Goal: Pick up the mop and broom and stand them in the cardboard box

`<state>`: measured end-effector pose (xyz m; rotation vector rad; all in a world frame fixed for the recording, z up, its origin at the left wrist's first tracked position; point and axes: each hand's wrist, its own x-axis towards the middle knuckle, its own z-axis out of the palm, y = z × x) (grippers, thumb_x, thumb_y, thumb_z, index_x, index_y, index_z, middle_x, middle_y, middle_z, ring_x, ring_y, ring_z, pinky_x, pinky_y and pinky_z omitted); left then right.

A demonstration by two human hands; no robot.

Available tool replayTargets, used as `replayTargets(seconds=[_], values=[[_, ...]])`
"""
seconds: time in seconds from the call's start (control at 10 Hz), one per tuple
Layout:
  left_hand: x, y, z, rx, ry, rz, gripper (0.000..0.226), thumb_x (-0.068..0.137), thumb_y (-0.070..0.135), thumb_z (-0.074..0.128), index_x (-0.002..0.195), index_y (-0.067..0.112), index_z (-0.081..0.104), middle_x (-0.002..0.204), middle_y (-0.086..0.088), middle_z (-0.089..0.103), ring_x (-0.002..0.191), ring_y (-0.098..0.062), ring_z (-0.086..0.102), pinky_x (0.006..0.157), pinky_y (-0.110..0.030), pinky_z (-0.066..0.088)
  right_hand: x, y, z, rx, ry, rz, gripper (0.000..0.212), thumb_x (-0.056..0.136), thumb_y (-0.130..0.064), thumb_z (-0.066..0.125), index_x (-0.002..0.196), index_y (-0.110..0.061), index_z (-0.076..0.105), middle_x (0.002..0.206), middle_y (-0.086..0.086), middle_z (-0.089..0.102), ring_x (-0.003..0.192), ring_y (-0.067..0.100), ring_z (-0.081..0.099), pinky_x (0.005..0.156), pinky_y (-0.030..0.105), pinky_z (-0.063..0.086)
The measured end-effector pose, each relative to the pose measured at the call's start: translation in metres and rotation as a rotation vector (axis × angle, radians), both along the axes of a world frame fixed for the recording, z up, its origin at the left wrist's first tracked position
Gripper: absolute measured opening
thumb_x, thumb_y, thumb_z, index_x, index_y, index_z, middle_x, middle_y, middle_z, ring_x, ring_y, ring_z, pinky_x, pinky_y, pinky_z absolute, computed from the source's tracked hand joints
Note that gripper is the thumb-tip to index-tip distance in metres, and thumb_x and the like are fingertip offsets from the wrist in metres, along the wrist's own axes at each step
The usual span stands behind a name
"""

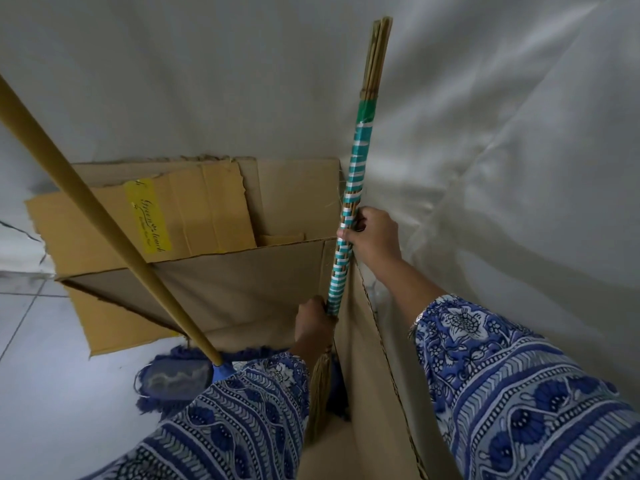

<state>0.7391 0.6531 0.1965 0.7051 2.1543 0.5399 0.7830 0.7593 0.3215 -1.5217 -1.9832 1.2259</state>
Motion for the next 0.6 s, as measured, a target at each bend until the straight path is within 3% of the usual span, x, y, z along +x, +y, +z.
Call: replayTargets(seconds=[0.4, 0.6], values=[[-0.005, 0.008, -0.006, -0.025, -0.047, -0.04, 0.023, 0.085, 0.008, 0.059, 0.104, -0.004, 0.061, 0.111, -0.02, 0.067, 0.101, -0.03, 0.063, 0.078, -0.033, 0.05, -0.002, 0.013, -0.012, -0.069, -0.04, 0.02, 0.036, 0.078, -0.002, 0.066, 0.114, -0.001, 0.061, 0.118, 0.017, 0.067, 0.108, 0.029, 0.063, 0.091, 0.037, 0.051], [-0.014, -0.012, 0.018, 0.032, -0.043, -0.045, 0.036, 0.089, 0.011, 0.055, 0.122, -0.001, 0.051, 0.124, -0.02, 0.059, 0.104, -0.028, 0.06, 0.09, -0.036, 0.05, 0.001, -0.006, 0.006, -0.021, -0.05, -0.104, 0.043, 0.086, -0.008, 0.06, 0.127, -0.001, 0.049, 0.131, 0.016, 0.057, 0.118, 0.029, 0.056, 0.081, 0.025, 0.04]])
